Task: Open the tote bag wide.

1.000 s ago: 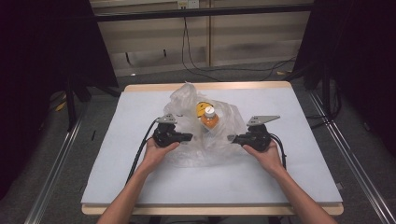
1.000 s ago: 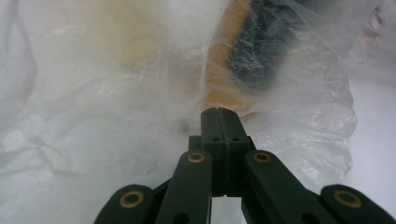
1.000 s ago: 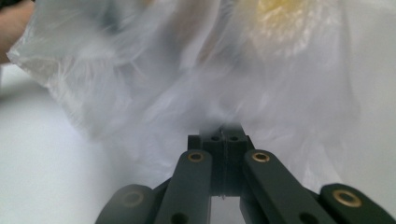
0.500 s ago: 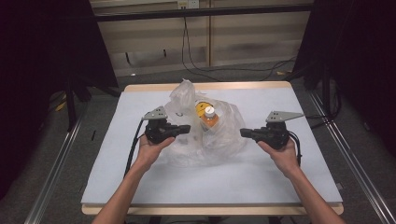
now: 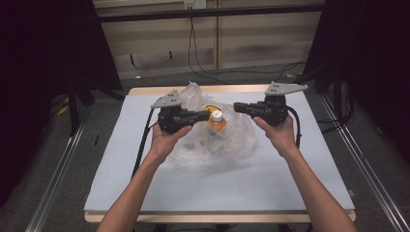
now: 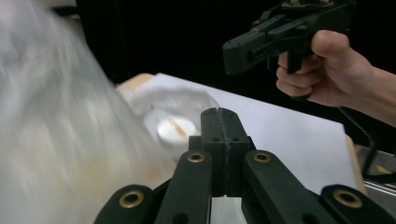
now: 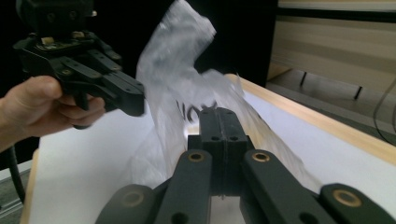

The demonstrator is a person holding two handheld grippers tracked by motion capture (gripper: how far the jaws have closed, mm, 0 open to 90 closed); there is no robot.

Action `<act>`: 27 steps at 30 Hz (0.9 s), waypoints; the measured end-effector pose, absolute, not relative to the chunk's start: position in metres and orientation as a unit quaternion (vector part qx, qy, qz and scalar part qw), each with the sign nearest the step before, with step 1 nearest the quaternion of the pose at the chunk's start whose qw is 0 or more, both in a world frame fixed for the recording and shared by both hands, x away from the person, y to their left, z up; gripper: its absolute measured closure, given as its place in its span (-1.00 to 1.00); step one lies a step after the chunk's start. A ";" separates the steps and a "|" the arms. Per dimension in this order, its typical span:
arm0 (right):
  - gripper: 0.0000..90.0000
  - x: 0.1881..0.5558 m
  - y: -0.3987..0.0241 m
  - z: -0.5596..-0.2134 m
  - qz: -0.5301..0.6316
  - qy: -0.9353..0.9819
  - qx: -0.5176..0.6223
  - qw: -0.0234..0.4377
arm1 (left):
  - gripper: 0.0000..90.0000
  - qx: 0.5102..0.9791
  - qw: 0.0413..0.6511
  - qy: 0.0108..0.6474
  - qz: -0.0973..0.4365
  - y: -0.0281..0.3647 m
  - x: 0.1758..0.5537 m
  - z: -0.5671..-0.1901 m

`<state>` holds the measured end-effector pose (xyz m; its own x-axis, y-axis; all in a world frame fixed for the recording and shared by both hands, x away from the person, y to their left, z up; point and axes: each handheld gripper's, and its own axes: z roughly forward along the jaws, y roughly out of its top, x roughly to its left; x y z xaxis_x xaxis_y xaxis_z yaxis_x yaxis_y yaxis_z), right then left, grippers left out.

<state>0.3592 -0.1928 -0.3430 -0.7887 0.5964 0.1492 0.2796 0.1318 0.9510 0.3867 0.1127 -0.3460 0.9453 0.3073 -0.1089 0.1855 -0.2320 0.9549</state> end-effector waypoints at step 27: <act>1.00 0.416 -0.172 -0.444 0.485 0.793 0.362 0.067 | 1.00 0.870 0.427 0.245 0.016 0.092 0.446 -0.445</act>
<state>0.4160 -0.1722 -0.4436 -0.7296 0.6386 0.2448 0.5089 0.2677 0.8182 0.4458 0.0921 -0.4447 0.8791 0.4404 -0.1822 0.4135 -0.5148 0.7510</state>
